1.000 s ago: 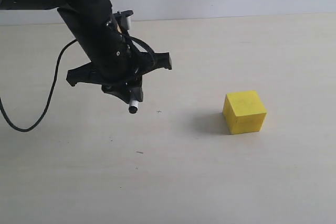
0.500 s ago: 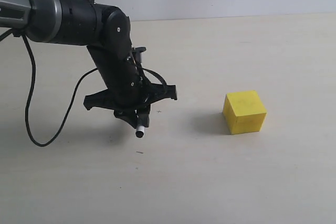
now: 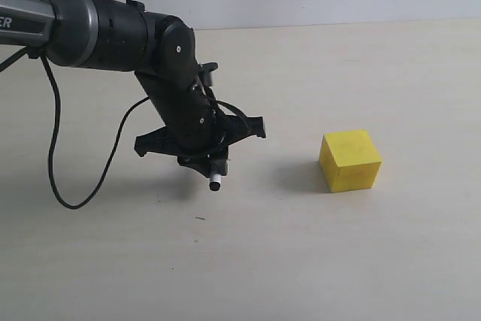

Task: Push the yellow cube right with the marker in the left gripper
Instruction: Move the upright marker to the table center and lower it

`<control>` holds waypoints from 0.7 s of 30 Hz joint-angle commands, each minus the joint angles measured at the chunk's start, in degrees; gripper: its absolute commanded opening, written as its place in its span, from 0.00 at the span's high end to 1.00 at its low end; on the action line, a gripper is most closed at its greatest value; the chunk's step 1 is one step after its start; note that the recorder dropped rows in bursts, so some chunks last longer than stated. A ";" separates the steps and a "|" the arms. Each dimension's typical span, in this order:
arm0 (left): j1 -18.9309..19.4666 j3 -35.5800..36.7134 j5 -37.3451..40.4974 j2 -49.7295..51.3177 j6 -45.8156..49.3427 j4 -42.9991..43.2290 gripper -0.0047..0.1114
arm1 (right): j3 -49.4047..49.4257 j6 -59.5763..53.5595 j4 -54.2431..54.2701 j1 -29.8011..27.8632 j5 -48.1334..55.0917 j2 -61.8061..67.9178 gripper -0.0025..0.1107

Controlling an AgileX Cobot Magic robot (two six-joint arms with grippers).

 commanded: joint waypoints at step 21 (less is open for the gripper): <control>-1.88 -0.29 -1.87 -0.22 -6.57 3.61 0.96 | 0.26 -0.07 0.18 -0.24 -0.37 -0.37 0.98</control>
